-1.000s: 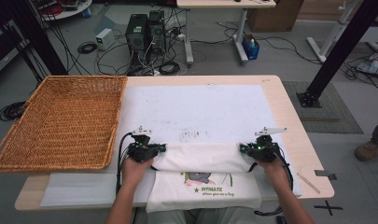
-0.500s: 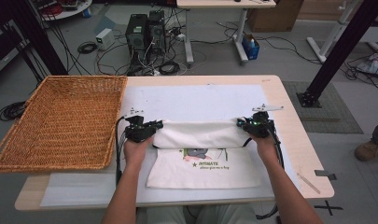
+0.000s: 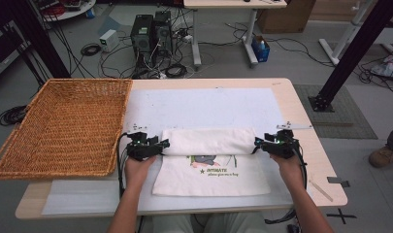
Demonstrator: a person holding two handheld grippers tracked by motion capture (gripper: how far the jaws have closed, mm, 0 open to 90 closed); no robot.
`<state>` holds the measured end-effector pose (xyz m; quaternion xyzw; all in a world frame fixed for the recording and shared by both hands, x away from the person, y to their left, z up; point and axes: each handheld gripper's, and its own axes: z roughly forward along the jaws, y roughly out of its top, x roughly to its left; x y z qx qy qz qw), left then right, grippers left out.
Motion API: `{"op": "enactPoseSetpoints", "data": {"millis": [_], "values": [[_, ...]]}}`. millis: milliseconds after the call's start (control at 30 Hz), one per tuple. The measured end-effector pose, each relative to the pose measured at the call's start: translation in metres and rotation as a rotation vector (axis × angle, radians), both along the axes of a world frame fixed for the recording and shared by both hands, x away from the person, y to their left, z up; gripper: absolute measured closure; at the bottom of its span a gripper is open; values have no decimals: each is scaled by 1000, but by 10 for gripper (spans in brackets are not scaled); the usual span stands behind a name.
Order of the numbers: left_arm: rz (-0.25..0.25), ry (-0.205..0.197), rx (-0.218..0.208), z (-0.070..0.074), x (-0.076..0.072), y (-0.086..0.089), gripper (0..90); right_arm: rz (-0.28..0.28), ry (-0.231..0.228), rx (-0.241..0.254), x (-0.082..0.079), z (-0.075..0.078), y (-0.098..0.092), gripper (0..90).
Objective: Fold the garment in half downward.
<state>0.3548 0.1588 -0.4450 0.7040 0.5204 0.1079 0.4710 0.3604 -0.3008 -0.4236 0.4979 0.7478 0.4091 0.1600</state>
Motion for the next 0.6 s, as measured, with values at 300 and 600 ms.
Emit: {"op": "enactPoseSetpoints", "data": {"millis": [300, 600], "values": [[-14, -9, 11, -5, -10, -4, 835, 73, 21, -112, -3, -13, 18, 844], [-37, -130, -51, 14, -31, -1, 840, 73, -87, -84, -23, 2, 14, 858]]}}
